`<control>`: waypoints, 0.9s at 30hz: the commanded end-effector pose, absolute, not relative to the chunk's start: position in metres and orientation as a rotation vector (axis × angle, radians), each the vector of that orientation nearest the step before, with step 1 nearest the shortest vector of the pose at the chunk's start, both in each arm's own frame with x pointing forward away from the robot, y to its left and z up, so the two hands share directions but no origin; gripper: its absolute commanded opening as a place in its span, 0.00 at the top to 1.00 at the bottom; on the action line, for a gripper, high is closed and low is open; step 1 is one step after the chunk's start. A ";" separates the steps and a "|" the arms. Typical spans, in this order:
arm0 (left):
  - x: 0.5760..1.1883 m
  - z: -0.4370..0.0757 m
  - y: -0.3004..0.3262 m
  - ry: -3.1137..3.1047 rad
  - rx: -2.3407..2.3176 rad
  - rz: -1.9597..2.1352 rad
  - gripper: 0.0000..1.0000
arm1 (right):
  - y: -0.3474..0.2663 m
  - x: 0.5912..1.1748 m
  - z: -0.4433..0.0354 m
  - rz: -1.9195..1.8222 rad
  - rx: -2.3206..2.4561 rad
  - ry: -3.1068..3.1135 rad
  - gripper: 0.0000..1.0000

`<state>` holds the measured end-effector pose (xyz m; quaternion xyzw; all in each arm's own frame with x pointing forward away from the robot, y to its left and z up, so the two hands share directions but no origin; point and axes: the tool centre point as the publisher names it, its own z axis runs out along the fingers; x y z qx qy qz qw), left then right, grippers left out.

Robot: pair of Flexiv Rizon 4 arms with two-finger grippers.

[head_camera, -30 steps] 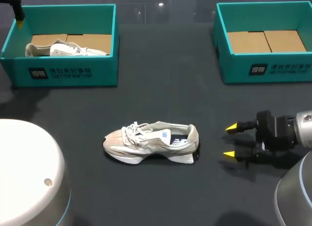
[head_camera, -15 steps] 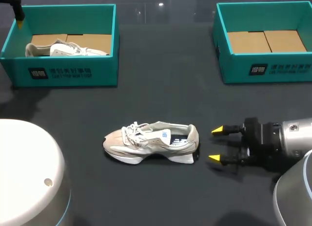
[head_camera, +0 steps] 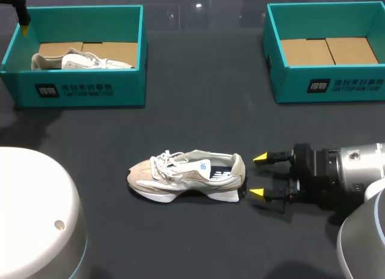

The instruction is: Take the shoe out of the shoebox, open the shoe tongue, remove and reinsert the insole, then place the shoe into the shoebox

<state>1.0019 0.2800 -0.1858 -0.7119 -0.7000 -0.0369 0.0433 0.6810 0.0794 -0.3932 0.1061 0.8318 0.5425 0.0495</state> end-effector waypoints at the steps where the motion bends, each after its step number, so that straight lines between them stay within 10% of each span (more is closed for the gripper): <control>1: 1.001 -0.186 0.280 -2.140 -2.178 -0.117 0.00 | 0.093 0.685 -0.399 1.662 0.311 2.522 0.00; 27: 1.001 -0.186 0.280 -2.140 -2.178 -0.117 0.00 | 0.128 0.690 -0.404 1.644 0.214 2.553 0.00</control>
